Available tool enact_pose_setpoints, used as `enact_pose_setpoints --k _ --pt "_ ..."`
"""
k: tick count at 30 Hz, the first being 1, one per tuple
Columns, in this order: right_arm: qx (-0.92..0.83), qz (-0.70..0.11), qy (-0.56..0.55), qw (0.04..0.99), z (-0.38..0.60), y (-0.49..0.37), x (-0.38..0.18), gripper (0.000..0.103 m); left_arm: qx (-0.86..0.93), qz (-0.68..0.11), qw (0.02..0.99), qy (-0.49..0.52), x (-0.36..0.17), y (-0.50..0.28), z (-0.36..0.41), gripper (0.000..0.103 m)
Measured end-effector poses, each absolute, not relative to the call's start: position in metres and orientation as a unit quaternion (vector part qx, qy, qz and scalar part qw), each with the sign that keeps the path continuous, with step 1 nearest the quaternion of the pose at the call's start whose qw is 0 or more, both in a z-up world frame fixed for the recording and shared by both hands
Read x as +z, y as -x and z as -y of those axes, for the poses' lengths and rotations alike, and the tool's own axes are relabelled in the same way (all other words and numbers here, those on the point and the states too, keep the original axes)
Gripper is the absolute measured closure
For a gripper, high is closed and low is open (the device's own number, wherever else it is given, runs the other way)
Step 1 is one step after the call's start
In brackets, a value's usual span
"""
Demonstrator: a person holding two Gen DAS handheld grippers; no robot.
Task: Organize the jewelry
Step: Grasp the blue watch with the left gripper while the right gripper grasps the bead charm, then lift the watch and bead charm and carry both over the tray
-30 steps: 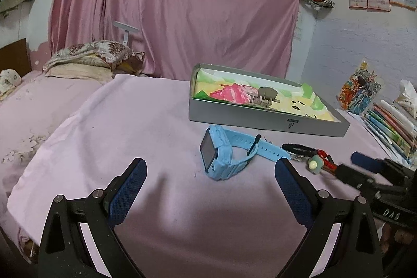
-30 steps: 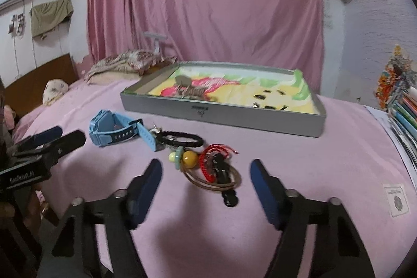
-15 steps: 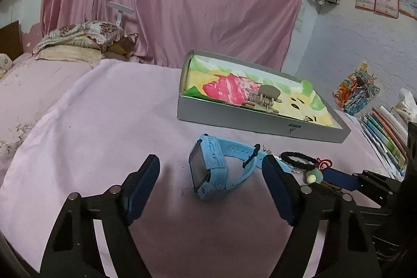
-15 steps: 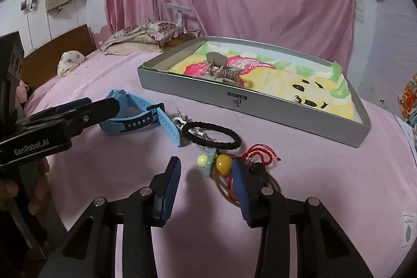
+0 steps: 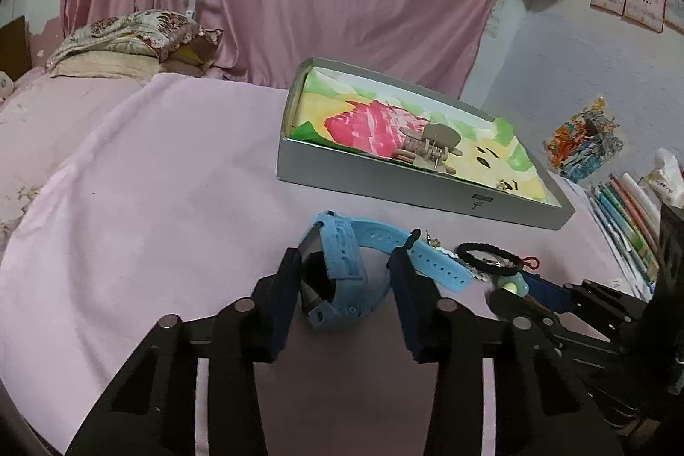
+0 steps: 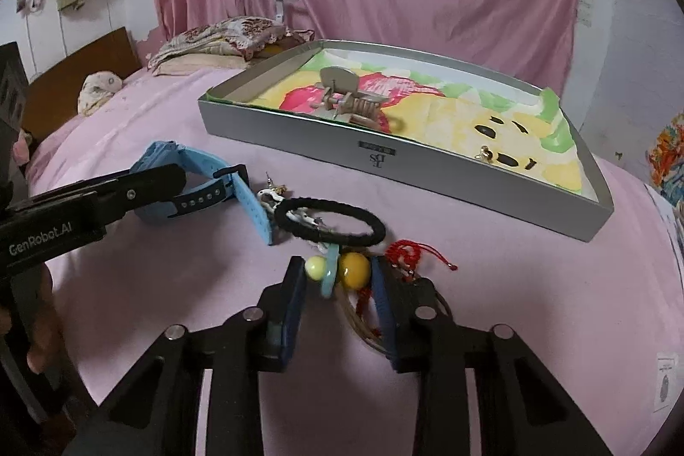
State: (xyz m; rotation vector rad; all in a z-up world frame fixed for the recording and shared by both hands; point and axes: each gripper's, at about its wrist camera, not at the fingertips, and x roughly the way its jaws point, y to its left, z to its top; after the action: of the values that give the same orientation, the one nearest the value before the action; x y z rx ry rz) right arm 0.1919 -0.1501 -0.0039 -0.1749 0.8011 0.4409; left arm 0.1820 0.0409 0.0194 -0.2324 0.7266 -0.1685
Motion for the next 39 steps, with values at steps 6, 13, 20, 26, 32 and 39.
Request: enact_pose_setpoints --k 6,13,20,26,32,39 --pt "0.236 -0.364 0.04 0.9 0.166 -0.178 -0.001 0.074 -0.074 -0.35 0.928 0.103 0.02 -0.175 -0.04 0.085" --pt "0.236 -0.324 0.044 0.915 0.172 -0.158 0.006 0.074 -0.078 -0.341 0.931 0.108 0.019 -0.163 -0.038 0.088" --pt "0.249 -0.337 0.035 0.907 0.179 -0.155 0.008 0.074 -0.077 -0.336 0.932 0.114 0.021 -0.156 -0.037 0.088" --pt "0.253 -0.344 0.047 0.903 0.18 -0.147 0.006 0.074 -0.078 -0.336 0.932 0.112 0.022 -0.153 -0.035 0.088" --pt "0.237 -0.336 0.113 0.905 0.175 -0.136 0.005 0.074 -0.079 -0.336 0.933 0.107 0.023 -0.149 -0.029 0.089" --pt "0.235 -0.312 0.115 0.914 0.187 -0.142 0.026 0.074 -0.087 -0.337 0.932 0.106 0.023 -0.149 -0.025 0.089"
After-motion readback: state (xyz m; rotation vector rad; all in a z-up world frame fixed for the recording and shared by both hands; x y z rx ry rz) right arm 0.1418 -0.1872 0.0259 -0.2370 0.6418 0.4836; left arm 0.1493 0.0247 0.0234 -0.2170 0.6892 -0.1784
